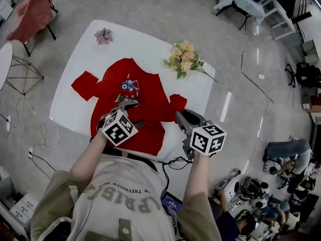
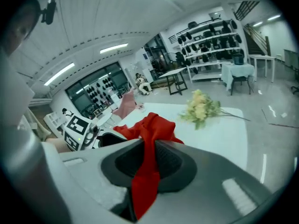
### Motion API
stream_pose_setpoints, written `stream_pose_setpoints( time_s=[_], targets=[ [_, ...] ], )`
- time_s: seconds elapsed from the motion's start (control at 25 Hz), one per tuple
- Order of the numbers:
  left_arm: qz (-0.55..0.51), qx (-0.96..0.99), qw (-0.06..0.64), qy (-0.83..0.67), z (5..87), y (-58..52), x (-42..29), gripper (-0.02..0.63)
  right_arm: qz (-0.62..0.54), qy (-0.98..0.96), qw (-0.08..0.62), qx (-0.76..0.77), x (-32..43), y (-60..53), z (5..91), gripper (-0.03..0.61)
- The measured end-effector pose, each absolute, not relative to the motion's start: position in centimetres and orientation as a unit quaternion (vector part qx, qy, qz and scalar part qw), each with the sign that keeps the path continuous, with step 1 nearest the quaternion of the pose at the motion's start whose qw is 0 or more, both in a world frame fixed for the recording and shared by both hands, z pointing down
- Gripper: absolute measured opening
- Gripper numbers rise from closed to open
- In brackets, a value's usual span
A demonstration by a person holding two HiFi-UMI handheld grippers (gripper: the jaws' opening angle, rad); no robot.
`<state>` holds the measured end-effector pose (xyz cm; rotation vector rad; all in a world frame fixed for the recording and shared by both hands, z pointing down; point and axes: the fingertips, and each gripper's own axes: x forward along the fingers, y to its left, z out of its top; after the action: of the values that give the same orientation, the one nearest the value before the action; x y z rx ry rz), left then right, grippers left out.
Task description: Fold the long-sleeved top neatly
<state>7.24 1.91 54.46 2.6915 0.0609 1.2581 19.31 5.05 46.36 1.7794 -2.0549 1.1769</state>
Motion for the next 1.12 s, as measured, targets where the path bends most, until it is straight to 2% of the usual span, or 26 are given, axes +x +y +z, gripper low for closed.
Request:
stream_pose_setpoints(
  time_s=[0.32, 0.6, 0.68, 0.72, 0.76, 0.92, 1.12],
  targets=[
    [0.432, 0.897, 0.093, -0.008, 54.6, -4.5, -1.5, 0.282, 0.423, -0.723, 0.163, 0.521, 5.2, -1.2, 51.1, 0.071],
    [0.441, 0.888, 0.127, 0.029, 56.4, -4.2, -3.9, 0.282, 0.437, -0.715, 0.243, 0.488, -0.3, -1.5, 57.6, 0.073],
    [0.441, 0.885, 0.145, 0.031, 57.0, -4.3, -4.0, 0.282, 0.431, -0.728, 0.24, 0.475, -0.7, -1.1, 57.6, 0.158],
    [0.44, 0.884, 0.155, 0.031, 57.2, -4.3, -4.0, 0.282, 0.431, -0.735, 0.227, 0.472, -0.7, -0.8, 57.0, 0.245],
    [0.44, 0.882, 0.167, 0.03, 57.4, -4.2, -3.9, 0.282, 0.431, -0.739, 0.209, 0.474, -0.3, -0.4, 56.1, 0.259],
    [0.45, 0.866, 0.218, 0.008, 58.6, -3.6, -3.5, 0.285, 0.435, -0.693, 0.167, 0.55, 6.3, 2.3, 54.2, 0.261],
    [0.438, 0.857, 0.268, -0.055, 59.0, -2.7, -2.6, 0.321, 0.471, -0.585, 0.119, 0.65, 16.9, 5.6, 56.9, 0.261]
  ],
)
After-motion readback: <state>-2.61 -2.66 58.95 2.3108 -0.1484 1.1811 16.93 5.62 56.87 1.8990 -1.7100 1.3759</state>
